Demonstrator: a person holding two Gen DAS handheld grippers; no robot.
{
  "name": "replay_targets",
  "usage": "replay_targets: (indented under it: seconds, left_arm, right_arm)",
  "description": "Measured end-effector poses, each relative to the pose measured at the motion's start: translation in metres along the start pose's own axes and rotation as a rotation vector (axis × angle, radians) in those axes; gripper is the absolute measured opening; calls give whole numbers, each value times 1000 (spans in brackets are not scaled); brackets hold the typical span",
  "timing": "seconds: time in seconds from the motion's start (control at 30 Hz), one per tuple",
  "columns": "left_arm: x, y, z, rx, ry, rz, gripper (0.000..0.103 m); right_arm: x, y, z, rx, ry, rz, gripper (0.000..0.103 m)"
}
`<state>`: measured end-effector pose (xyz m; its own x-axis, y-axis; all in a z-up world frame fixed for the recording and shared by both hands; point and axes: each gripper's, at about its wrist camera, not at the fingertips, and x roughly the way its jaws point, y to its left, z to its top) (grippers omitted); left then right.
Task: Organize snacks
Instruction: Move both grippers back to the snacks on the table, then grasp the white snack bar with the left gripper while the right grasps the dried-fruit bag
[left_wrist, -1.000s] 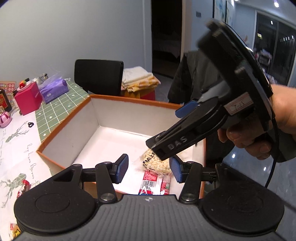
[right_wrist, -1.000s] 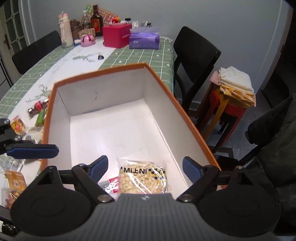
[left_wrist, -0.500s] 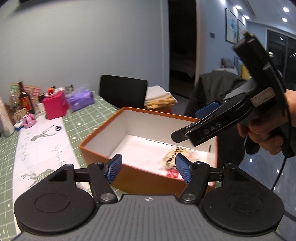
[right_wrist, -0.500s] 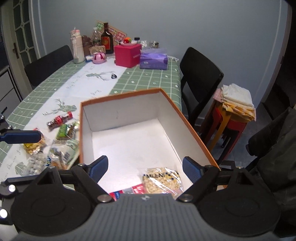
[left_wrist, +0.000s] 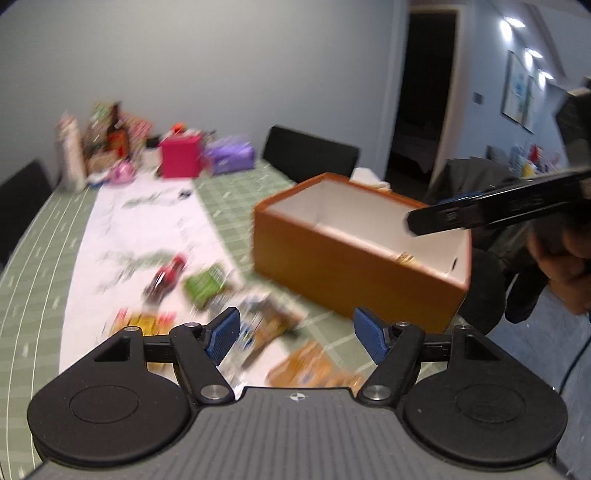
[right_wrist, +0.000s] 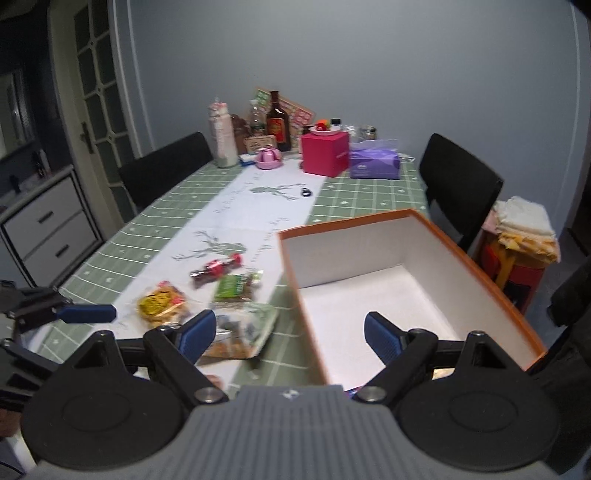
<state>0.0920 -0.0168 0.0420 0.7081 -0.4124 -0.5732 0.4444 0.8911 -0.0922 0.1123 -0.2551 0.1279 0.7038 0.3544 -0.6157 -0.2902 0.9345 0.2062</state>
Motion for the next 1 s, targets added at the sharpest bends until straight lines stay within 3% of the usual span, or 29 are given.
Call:
replay_targets:
  seconds: [0.2,0.57,1.0]
  left_arm:
    - [-8,30,-35,-107,40,47,83]
    - [-2,56,-88,-278,118,79,83]
    - [14,38,-106,-268,152,102,84]
  right_arm:
    - [4,24,-38,70,-22,29,85]
    - [23,59,-104,149,-40,-39,85]
    - [48,79,-136,126,-3,-56,85]
